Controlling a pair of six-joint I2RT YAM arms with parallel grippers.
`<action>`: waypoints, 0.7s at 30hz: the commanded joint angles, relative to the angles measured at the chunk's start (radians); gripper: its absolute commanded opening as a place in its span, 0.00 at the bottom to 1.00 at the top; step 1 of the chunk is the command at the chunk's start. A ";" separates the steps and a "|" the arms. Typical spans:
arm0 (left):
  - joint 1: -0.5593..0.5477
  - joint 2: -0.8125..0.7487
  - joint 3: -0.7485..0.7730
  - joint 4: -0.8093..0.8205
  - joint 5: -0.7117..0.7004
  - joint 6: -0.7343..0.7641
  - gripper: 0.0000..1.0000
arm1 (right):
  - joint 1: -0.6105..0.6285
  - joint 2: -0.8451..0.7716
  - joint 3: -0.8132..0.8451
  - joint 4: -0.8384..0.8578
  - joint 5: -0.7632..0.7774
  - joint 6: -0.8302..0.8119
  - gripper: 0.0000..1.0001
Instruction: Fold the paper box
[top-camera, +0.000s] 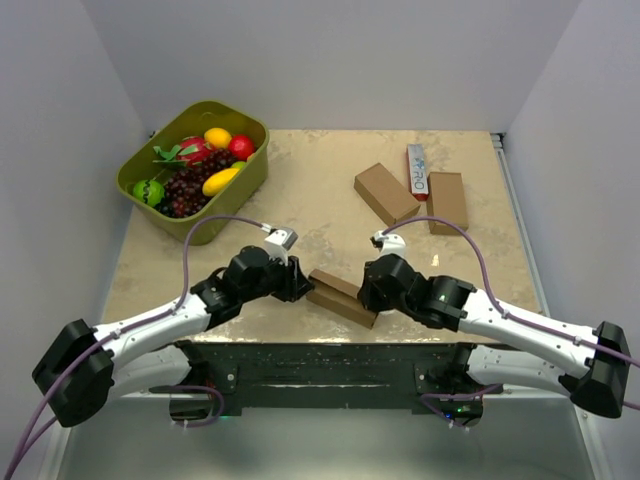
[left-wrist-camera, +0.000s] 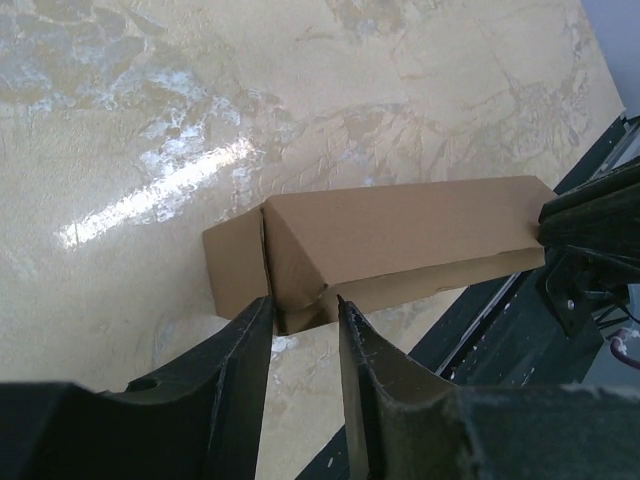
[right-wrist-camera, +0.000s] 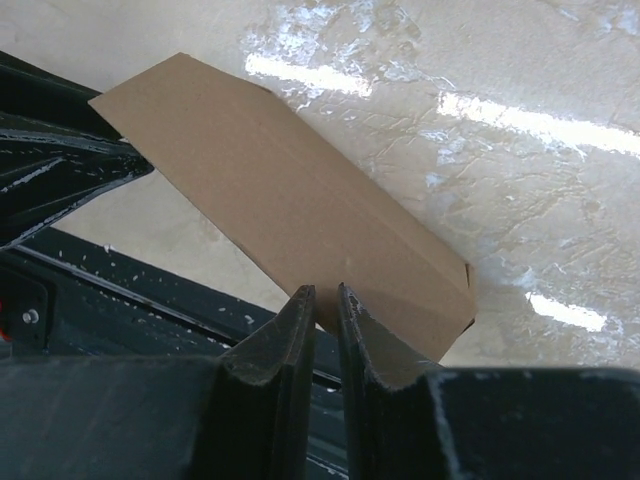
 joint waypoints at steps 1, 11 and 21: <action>0.006 -0.034 -0.024 0.033 0.020 -0.024 0.36 | 0.027 0.020 -0.028 0.021 -0.001 0.035 0.18; 0.004 -0.067 0.034 -0.009 0.028 -0.004 0.37 | 0.050 0.060 -0.052 0.000 0.048 0.064 0.18; 0.015 -0.077 0.129 -0.063 -0.050 0.039 0.46 | 0.053 0.096 -0.100 0.023 0.056 0.075 0.17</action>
